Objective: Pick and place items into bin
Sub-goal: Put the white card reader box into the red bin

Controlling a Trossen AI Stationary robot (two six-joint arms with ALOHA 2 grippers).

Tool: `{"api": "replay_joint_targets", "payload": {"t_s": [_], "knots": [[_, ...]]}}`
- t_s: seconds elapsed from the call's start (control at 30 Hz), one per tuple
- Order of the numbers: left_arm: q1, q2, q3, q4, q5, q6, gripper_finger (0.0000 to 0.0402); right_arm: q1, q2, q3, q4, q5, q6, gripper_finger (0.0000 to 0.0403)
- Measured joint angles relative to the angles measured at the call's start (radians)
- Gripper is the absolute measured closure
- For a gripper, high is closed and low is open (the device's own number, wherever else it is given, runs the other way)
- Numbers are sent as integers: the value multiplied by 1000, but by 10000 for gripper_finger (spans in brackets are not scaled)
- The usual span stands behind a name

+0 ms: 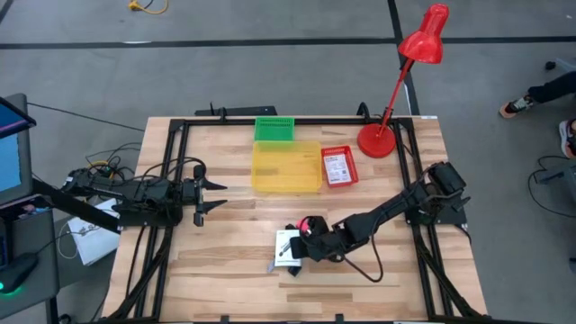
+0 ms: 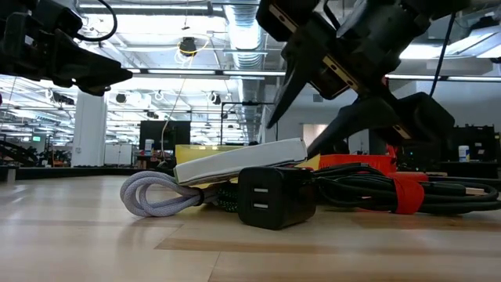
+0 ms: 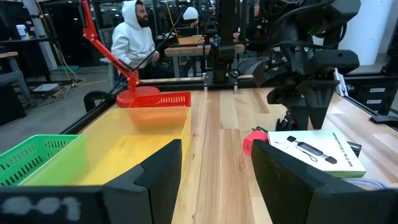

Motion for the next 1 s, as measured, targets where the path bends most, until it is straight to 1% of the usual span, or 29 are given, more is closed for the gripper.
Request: {"api": "replay_joint_targets", "payload": {"t_s": [0.77, 1.0], "knots": [[0, 0, 0, 0, 0, -5, 217, 0, 0, 0, -10, -12, 1, 213], [0, 0, 0, 0, 0, -6, 217, 0, 0, -1, -7, 2, 1, 213]]}}
